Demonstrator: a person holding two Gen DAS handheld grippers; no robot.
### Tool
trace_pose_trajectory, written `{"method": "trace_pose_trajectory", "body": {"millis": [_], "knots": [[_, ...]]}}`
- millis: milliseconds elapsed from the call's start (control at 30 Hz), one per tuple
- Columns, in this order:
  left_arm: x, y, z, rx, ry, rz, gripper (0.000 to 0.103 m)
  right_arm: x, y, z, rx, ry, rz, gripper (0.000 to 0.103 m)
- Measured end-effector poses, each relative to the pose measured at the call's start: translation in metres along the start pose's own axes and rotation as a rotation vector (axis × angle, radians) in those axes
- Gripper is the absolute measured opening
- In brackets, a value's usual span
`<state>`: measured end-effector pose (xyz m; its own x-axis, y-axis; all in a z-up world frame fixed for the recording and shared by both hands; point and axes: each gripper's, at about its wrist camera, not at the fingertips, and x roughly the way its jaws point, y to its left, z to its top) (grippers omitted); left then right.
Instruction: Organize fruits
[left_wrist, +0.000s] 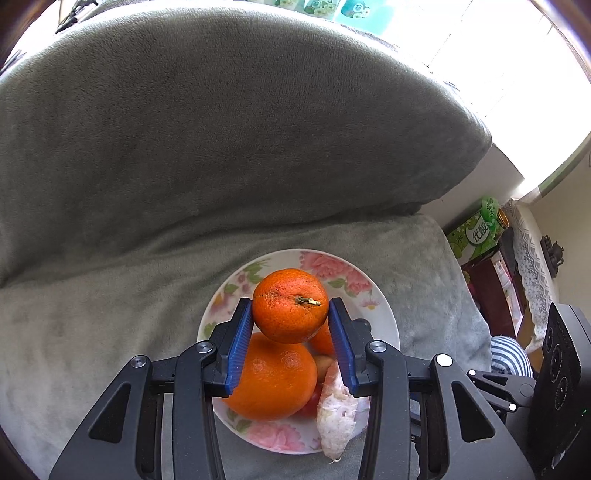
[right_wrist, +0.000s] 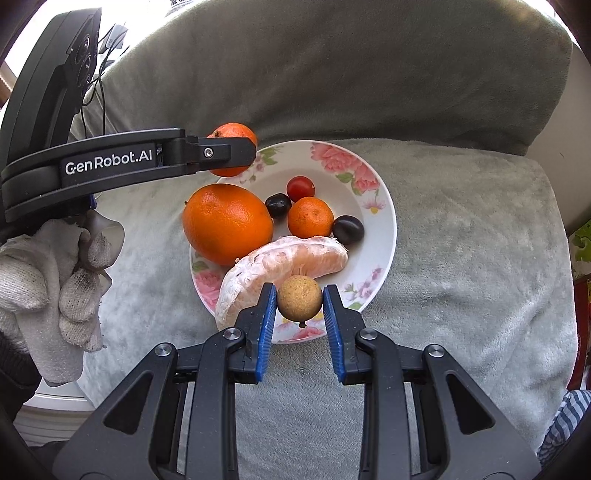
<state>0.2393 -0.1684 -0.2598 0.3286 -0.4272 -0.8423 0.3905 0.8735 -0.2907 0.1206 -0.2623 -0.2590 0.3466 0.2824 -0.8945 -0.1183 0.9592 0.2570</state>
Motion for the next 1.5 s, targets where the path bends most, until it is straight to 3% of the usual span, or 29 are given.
{"method": "trace_pose_trajectory", "body": {"millis": [200, 333, 567, 633, 700, 767, 833, 933, 1067, 1500], "knots": [[0.001, -0.001, 0.000, 0.001, 0.002, 0.001, 0.041, -0.002, 0.001, 0.000, -0.003, -0.009, 0.003, 0.027], [-0.003, -0.003, 0.001, 0.008, -0.013, -0.004, 0.049, -0.003, 0.002, 0.000, -0.006, -0.011, 0.005, 0.028], [-0.007, -0.005, 0.002, 0.016, -0.027, 0.001, 0.049, -0.008, 0.003, 0.000, -0.011, -0.021, 0.001, 0.028], [-0.008, -0.005, 0.002, 0.013, -0.030, 0.002, 0.049, -0.010, 0.004, 0.000, -0.013, -0.024, 0.000, 0.034], [-0.009, -0.004, 0.002, 0.012, -0.032, 0.004, 0.049, -0.012, 0.006, -0.001, -0.014, -0.033, -0.006, 0.046], [-0.011, -0.004, 0.002, 0.013, -0.035, 0.008, 0.050, -0.015, 0.006, 0.000, -0.015, -0.041, -0.008, 0.050], [-0.013, -0.003, 0.001, 0.014, -0.041, 0.013, 0.056, -0.017, 0.006, 0.000, -0.014, -0.041, -0.013, 0.050], [-0.016, -0.002, 0.001, 0.015, -0.049, 0.018, 0.060, -0.020, 0.006, 0.000, -0.015, -0.050, -0.030, 0.064], [-0.020, -0.004, 0.001, 0.026, -0.058, 0.033, 0.068, -0.026, 0.005, 0.001, -0.009, -0.062, -0.055, 0.066], [-0.035, 0.000, -0.008, 0.001, -0.067, 0.072, 0.070, -0.046, -0.002, 0.003, 0.013, -0.106, -0.117, 0.066]]}}
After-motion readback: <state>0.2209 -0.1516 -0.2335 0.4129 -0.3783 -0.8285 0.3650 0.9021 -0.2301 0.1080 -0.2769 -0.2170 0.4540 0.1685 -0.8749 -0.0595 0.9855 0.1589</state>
